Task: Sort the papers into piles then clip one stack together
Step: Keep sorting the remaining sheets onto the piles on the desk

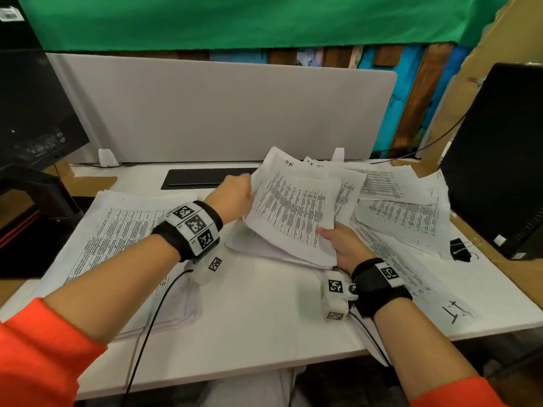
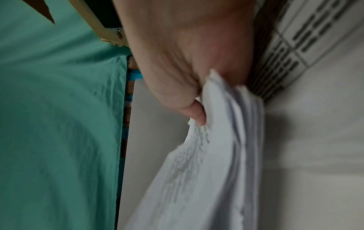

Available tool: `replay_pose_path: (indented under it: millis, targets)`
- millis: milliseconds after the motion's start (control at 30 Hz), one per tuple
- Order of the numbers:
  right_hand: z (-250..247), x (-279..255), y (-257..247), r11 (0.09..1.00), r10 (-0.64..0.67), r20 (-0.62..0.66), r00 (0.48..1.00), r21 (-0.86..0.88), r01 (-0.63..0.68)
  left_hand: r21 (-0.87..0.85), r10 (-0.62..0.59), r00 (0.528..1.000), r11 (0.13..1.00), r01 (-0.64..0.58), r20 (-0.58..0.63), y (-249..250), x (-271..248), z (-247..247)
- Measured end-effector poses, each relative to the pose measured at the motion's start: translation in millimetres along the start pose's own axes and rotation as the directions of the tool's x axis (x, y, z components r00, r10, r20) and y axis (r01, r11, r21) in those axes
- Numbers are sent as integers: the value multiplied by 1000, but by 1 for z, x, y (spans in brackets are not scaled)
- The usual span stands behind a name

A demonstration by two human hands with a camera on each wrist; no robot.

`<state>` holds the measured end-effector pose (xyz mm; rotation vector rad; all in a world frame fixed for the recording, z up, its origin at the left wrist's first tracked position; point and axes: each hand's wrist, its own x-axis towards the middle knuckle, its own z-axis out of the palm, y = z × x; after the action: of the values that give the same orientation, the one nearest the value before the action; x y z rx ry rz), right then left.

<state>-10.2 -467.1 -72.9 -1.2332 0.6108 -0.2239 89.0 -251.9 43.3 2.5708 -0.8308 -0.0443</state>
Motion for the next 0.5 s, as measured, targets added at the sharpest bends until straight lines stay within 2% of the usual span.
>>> replay_pose_path:
  millis: [67, 133, 233, 333, 400, 433, 467, 500]
  targets:
    - [0, 2, 0, 1000, -9, -22, 1000, -25, 9, 45, 73, 988, 997, -67, -137, 11, 0, -5]
    - [0, 4, 1, 999, -11, -40, 999, -40, 9, 68, 78, 968, 996, -64, -237, 17, 4, -9]
    - [1, 5, 1, 998, -7, -74, 997, -55, 3, -81, 3, 940, 996, -33, -341, 12, 12, -22]
    - [2, 3, 0, 998, 0, -95, 995, -56, -6, -272, -113, 854, 962, -35, -507, -5, 21, -49]
    - [3, 2, 0, 998, 6, -97, 995, -62, -12, -478, -251, 791, 877, -59, -558, -22, 34, -71]
    - [4, 1, -1, 998, 8, -100, 995, -66, -14, -628, -337, 777, 773, -94, -531, -27, 36, -82]
    - [4, 1, 0, 998, 7, -101, 995, -63, -14, -732, -404, 775, 672, -109, -486, -33, 38, -92]
    - [4, 1, -1, 998, 12, -105, 994, -59, -18, -785, -423, 788, 607, -119, -447, -40, 41, -98]
